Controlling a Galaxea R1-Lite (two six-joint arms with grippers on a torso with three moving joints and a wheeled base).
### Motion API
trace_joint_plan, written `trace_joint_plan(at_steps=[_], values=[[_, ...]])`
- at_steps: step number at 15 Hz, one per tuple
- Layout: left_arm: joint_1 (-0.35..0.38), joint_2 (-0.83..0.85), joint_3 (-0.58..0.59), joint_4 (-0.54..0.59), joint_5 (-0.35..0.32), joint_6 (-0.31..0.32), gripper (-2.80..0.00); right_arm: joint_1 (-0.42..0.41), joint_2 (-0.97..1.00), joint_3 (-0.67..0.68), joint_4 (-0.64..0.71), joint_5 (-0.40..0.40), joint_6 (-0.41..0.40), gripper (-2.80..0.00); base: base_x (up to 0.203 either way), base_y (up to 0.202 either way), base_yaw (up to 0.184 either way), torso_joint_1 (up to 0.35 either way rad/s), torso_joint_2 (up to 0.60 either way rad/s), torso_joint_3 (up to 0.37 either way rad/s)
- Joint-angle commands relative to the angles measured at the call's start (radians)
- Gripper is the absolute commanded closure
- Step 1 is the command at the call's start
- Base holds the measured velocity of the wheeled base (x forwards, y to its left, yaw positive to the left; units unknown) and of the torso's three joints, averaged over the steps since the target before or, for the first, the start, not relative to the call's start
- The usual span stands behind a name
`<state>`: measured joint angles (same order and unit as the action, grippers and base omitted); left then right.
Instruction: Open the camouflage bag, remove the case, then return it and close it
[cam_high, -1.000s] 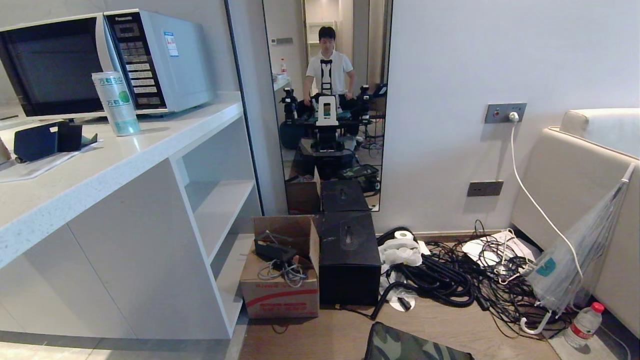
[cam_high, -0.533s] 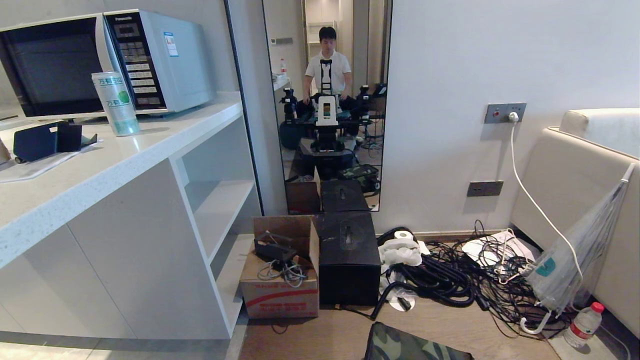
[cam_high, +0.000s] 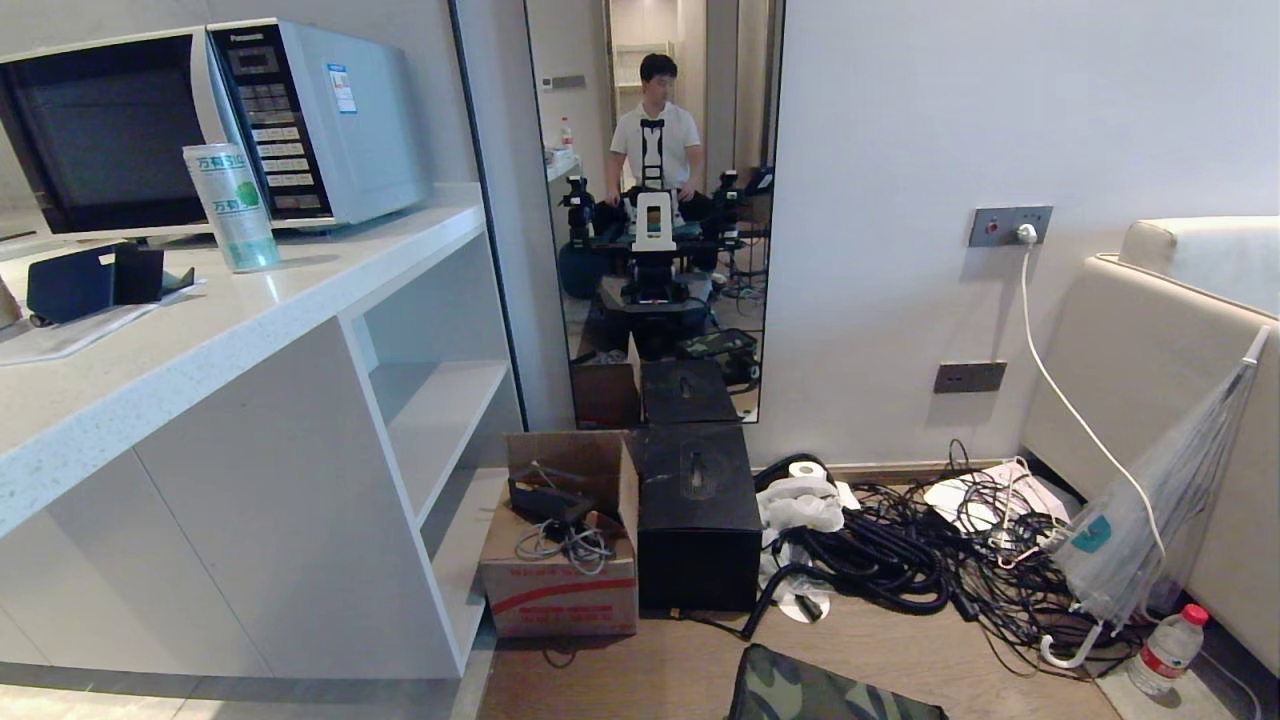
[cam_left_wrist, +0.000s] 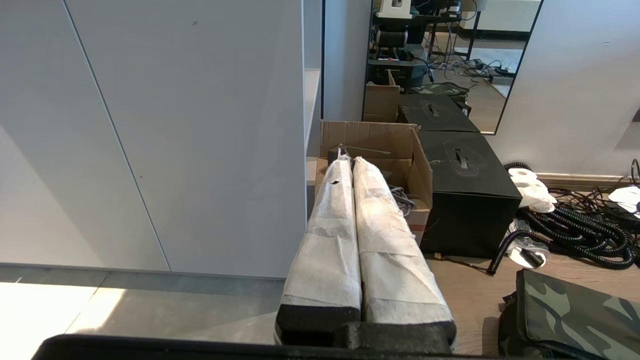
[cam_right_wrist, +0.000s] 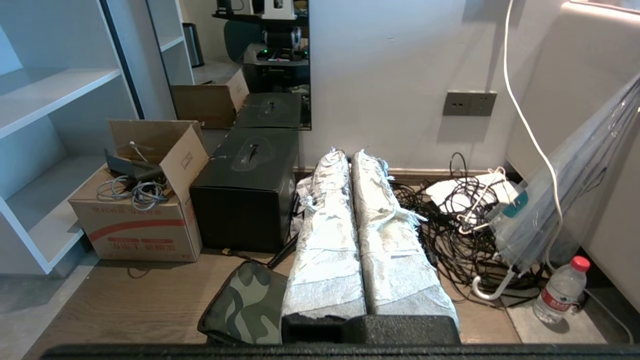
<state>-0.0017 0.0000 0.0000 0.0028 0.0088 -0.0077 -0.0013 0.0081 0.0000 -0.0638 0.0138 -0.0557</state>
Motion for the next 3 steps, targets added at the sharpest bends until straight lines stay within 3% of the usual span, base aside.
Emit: trace_joint_plan(at_steps=[1,3], values=[[0.0,0.0,0.0,0.0,0.0,0.0,0.0,0.0,0.001,0.031,-0.001,0.002,0.0,0.0,0.0,0.0,0.0,0.0,0.0,0.0],[0.0,0.0,0.0,0.0,0.0,0.0,0.0,0.0,0.001,0.031,-0.001,0.002,0.0,0.0,0.0,0.0,0.0,0.0,0.0,0.0]])
